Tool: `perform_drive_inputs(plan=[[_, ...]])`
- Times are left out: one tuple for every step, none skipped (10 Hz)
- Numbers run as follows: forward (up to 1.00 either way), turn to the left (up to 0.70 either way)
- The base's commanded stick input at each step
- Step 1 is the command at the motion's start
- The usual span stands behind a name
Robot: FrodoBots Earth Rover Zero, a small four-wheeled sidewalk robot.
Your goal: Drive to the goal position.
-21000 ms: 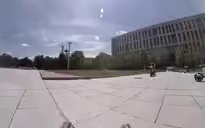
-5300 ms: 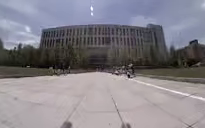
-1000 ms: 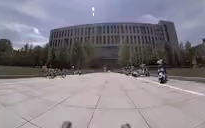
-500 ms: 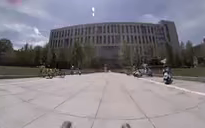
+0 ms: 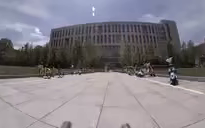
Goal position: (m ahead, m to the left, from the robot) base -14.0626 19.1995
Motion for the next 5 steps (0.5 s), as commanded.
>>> perform_drive_inputs(plan=[[0.7,0.0],[0.7,0.0],[0.7,0.0],[0.7,0.0],[0.7,0.0]])
